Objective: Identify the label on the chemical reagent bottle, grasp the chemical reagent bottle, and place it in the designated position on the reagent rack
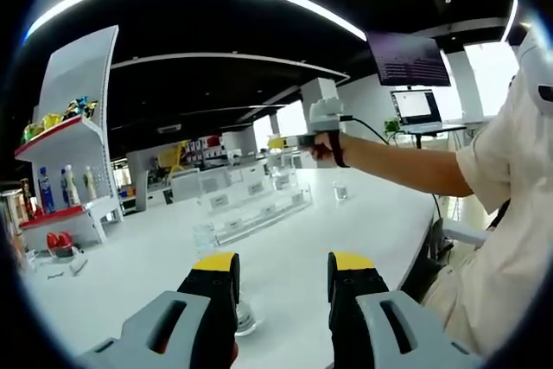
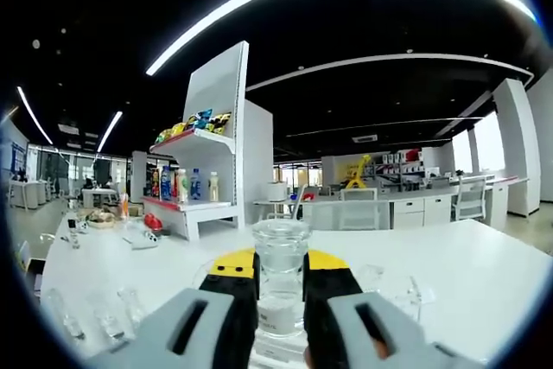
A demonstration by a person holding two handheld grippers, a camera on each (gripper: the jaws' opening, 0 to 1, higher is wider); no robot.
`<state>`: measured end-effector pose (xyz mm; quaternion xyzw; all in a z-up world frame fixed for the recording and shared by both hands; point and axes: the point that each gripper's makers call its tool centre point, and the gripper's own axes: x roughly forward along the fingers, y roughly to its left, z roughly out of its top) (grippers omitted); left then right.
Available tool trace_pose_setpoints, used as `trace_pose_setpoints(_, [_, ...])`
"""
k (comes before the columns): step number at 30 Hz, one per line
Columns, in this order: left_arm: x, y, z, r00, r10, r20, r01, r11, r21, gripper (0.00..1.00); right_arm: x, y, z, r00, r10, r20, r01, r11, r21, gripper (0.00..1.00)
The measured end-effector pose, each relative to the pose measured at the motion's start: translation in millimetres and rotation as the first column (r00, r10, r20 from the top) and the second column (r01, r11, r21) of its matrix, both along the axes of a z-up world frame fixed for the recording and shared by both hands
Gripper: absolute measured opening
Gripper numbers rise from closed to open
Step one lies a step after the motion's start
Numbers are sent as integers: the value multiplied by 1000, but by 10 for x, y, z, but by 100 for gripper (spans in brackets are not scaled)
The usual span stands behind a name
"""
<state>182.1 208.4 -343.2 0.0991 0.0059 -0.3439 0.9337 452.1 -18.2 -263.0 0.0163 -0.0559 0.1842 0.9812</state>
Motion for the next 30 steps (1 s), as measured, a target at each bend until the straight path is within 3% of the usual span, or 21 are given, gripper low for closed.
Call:
trace_pose_setpoints(13, [75, -12, -53, 1000, -3, -16, 3, 1000, 4, 42, 189, 141, -181, 1000, 16, -14, -17, 1000, -16, 19])
trace_pose_setpoints(17, [87, -23, -72, 1000, -7, -20, 7, 1000, 7, 42, 370, 89, -207, 1000, 15, -20, -15, 1000, -14, 19])
trace_pose_setpoints(30, [141, 7, -77, 1000, -6, -24, 6, 1000, 9, 42, 588, 146, -324, 1000, 32, -1, -32, 999, -27, 19])
